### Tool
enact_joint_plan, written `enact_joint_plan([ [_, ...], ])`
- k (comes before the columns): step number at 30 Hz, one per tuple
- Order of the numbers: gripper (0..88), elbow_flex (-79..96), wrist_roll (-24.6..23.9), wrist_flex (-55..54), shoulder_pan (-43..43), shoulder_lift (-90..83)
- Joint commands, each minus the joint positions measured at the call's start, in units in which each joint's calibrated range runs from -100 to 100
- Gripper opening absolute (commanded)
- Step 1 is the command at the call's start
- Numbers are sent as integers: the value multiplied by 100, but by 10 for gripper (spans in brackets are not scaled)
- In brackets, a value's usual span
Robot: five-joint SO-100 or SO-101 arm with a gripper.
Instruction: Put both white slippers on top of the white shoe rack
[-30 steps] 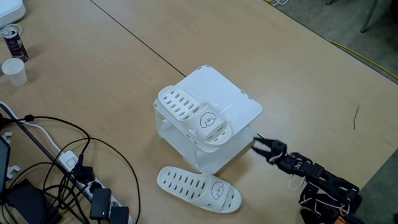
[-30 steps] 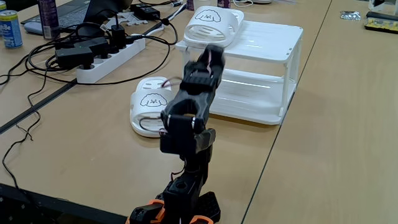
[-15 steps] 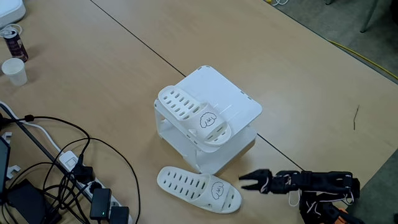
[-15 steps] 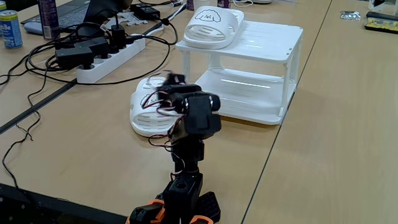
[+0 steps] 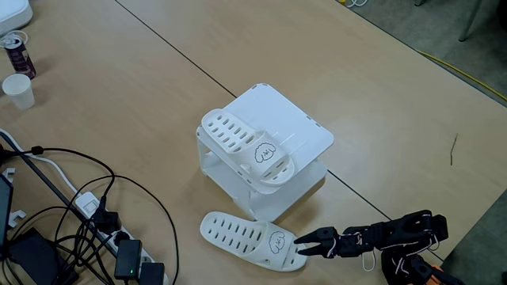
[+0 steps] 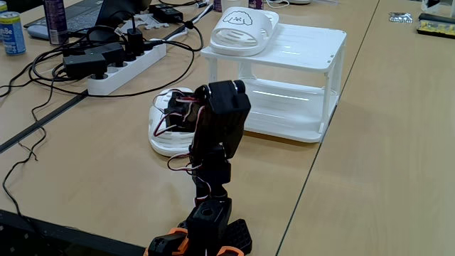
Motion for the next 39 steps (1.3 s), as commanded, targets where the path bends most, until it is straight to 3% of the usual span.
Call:
enact_joint_plan([
  [1, 244, -133, 42, -425, 19, 198],
  [14, 245, -936, 42, -451, 438, 1249],
  [39, 245, -2948, 42, -451, 414, 3109],
])
